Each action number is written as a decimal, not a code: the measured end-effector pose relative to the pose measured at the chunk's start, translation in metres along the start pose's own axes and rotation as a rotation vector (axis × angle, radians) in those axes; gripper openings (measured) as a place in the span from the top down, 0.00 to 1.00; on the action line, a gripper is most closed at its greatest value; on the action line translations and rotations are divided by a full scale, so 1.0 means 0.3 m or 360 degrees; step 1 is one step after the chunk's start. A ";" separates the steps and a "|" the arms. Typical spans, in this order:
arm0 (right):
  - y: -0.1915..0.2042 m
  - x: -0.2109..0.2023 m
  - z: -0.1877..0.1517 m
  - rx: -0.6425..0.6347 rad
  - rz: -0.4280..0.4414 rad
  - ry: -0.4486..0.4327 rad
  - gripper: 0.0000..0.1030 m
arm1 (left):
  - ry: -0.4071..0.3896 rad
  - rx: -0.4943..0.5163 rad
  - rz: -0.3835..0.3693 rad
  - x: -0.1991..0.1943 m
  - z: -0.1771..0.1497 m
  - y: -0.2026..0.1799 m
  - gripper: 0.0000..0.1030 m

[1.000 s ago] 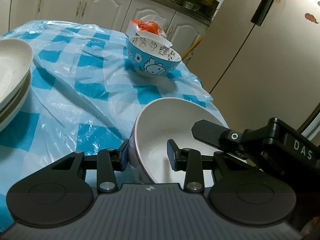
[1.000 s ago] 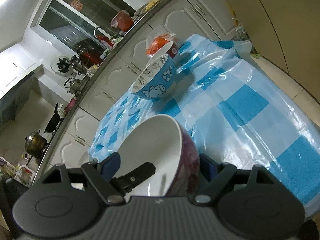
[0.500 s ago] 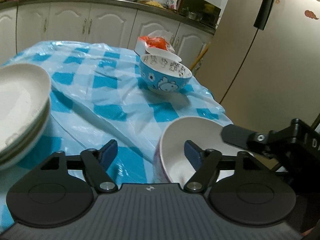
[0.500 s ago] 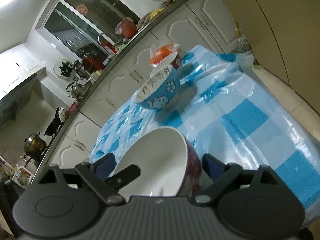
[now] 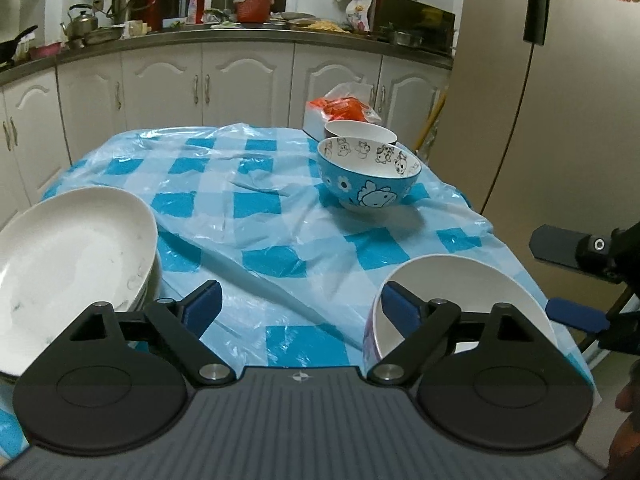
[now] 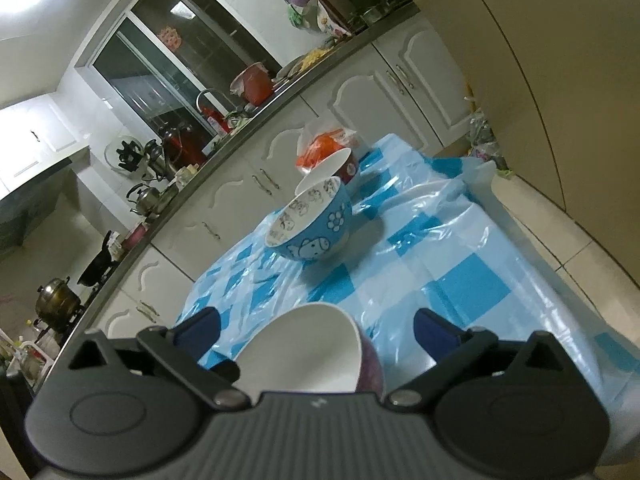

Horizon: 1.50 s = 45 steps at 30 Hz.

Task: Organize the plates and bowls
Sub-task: 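Lower the pink-floral bowl onto the sheet and open both grippers, then move both grippers to the blue cartoon-print bowl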

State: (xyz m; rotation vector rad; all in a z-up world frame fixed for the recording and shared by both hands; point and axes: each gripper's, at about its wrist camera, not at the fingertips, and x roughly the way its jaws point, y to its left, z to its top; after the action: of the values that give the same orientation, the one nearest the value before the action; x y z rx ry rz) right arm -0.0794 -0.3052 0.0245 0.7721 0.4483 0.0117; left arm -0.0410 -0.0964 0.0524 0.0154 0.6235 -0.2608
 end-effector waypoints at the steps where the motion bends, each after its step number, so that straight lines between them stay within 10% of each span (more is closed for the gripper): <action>1: -0.001 0.002 0.003 -0.0001 -0.0006 0.0002 0.01 | 0.0001 0.0008 0.0001 0.001 0.002 -0.001 0.00; 45: -0.072 0.204 0.206 -0.0068 -0.0058 0.0170 0.01 | 0.0023 0.0007 0.0041 0.187 0.175 0.082 0.00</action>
State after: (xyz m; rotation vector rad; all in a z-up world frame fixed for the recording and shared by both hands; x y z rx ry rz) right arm -0.0029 -0.3517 0.0250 0.7236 0.5622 0.0284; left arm 0.0390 -0.0907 0.0610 0.0297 0.6367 -0.2376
